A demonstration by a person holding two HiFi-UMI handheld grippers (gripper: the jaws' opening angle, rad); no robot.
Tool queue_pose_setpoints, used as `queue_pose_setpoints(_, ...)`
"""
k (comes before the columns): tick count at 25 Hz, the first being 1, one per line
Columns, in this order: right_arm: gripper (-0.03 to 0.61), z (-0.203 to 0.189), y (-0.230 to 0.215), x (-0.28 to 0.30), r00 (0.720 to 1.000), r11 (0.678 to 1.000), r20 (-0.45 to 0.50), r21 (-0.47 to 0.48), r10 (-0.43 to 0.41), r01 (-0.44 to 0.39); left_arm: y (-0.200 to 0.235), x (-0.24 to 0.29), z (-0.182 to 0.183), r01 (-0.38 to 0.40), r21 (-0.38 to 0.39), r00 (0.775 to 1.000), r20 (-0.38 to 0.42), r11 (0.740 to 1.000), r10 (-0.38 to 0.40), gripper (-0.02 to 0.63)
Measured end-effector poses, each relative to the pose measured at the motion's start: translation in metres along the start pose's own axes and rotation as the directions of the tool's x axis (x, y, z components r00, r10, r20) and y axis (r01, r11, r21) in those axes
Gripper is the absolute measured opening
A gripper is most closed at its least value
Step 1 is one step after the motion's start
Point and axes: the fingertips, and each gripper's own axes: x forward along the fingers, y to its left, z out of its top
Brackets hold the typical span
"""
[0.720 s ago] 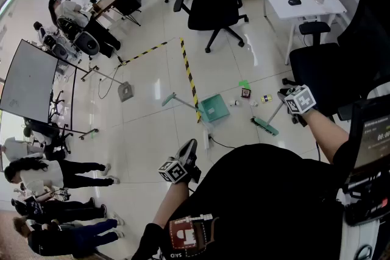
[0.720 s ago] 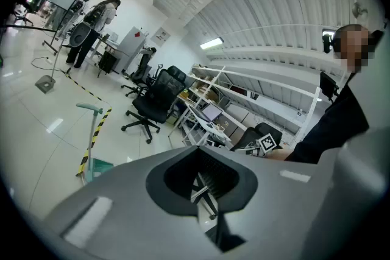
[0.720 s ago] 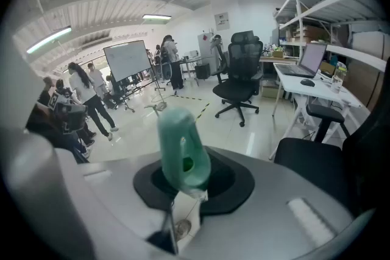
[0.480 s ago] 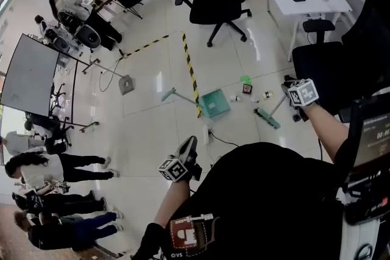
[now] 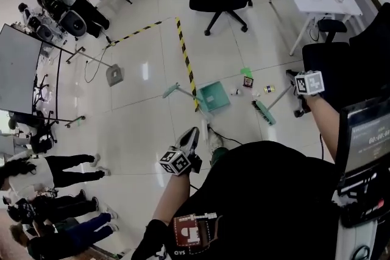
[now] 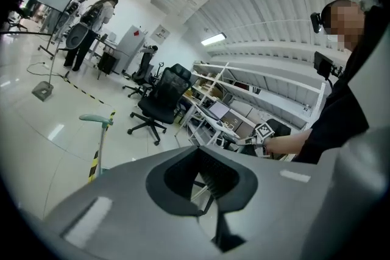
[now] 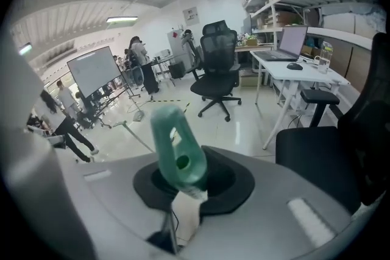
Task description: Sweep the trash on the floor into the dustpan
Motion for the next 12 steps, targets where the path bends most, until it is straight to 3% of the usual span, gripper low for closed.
queue_pose_setpoints(5,0.044,0.022,0.034,0.048,0.996,0.996,-0.05,0.036,-0.079,0.081,0.049,0.011,0.024,0.121,0.021,0.987,-0.113,0.992,-0.118,-0.005)
queue_pose_setpoints(12,0.044,0.064,0.056,0.128,0.985,0.982,-0.068,0.093,-0.159,0.165,0.103,0.008,0.026,0.184,-0.041,0.962,-0.197,0.982,-0.188,-0.005)
